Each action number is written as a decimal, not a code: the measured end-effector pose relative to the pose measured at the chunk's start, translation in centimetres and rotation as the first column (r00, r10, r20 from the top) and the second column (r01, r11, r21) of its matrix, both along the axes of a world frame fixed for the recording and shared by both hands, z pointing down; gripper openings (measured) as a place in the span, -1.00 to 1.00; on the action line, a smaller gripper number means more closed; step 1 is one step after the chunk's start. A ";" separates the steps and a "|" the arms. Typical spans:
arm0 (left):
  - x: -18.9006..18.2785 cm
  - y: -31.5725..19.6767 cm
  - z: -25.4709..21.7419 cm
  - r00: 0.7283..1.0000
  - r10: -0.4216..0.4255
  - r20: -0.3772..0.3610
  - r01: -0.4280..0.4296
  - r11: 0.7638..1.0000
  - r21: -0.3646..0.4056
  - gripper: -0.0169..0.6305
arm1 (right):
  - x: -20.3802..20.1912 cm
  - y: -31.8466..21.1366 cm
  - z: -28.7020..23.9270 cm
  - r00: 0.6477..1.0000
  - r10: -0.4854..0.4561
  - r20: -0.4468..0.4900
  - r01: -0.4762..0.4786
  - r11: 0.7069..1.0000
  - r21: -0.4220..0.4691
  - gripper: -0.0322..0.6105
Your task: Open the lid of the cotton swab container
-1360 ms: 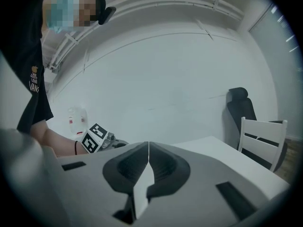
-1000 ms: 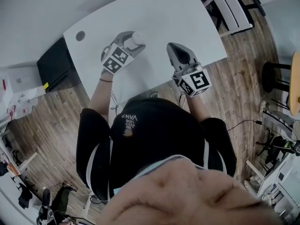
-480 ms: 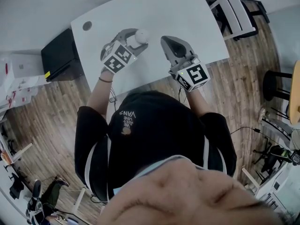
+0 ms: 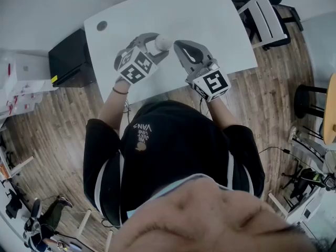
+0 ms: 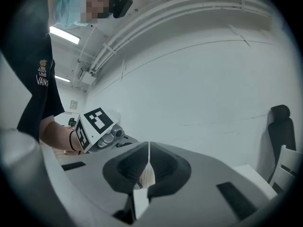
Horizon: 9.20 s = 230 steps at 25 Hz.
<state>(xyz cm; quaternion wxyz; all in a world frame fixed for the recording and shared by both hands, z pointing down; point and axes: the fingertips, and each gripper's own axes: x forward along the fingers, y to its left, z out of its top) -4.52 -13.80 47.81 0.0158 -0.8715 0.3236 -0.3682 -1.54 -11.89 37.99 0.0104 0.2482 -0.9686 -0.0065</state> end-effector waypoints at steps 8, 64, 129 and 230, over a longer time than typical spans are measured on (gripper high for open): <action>-0.2 0.5 0.1 1.000 0.000 0.022 0.000 1.000 0.002 -0.13 | -1.6 0.8 0.4 0.998 -0.037 -0.045 0.038 0.999 0.019 -0.86; 0.3 0.0 2.6 0.976 0.012 0.219 -0.023 0.999 0.046 -0.14 | -3.4 -1.4 5.1 0.983 -0.152 -0.100 0.123 0.960 -0.250 -0.05; 1.7 1.3 -2.0 0.973 0.056 -0.224 -0.048 0.998 0.043 -0.14 | 2.7 -0.8 -2.0 0.716 -0.303 0.629 0.511 0.841 -0.178 -0.02; -6.4 2.6 0.7 0.881 -0.339 -0.330 0.349 0.937 -0.029 -0.14 | 3.2 -1.6 7.5 0.999 0.030 0.037 -0.021 0.977 -0.212 -0.86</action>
